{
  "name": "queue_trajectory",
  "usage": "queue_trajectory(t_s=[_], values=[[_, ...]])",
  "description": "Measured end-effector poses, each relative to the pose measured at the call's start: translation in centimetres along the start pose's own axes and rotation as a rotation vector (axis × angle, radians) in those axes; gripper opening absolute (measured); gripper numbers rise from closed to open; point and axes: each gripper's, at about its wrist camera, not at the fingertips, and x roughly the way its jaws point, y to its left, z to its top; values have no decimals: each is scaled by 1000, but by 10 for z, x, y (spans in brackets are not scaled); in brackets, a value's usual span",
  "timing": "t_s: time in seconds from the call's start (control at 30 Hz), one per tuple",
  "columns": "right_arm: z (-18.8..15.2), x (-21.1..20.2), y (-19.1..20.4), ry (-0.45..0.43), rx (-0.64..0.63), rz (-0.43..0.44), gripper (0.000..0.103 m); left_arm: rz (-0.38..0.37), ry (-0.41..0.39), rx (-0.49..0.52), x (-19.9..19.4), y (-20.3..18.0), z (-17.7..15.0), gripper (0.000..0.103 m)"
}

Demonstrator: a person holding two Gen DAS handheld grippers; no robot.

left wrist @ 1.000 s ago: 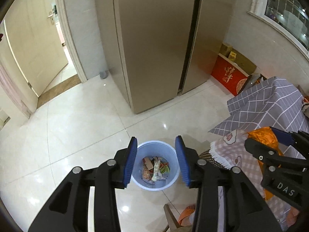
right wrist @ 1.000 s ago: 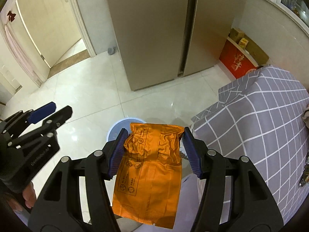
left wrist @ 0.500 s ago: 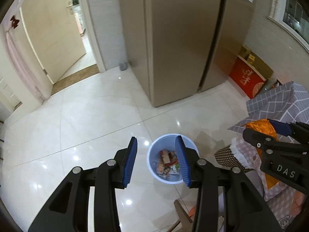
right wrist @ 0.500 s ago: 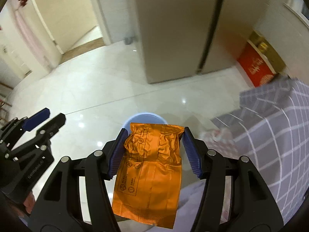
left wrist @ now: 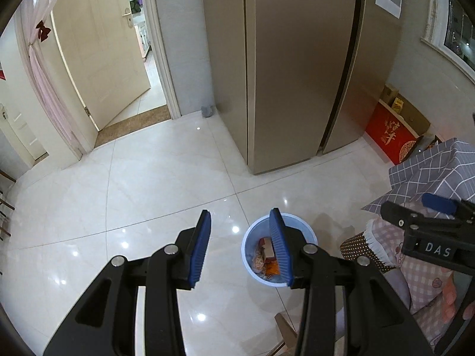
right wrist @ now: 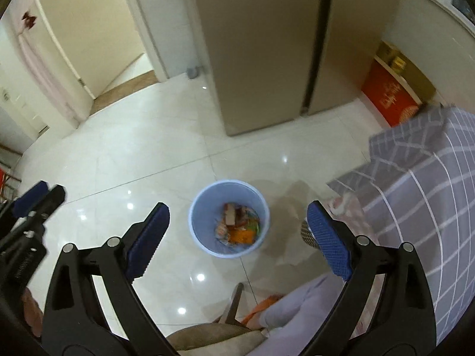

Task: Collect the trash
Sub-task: 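Move both tools back to the trash pile on the table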

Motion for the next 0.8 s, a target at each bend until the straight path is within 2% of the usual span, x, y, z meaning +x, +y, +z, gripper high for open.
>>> queue_trajectory(t_s=[0.37,0.5,0.57,0.8], values=[[-13,-37,-35,-58,52,2,92,-36,-56,48,-19,-31,8,41],[-18,-54,-56,-89,83,3,92,-55,-77,80,-26,-55,12,41],[-21,-63,-68,-103,101,-1,92,-73,-87,97,-30,-69,14,45],[-35,-93,-119,-150,187,-57,92,-146,-116,176,-44,-127,15,46]])
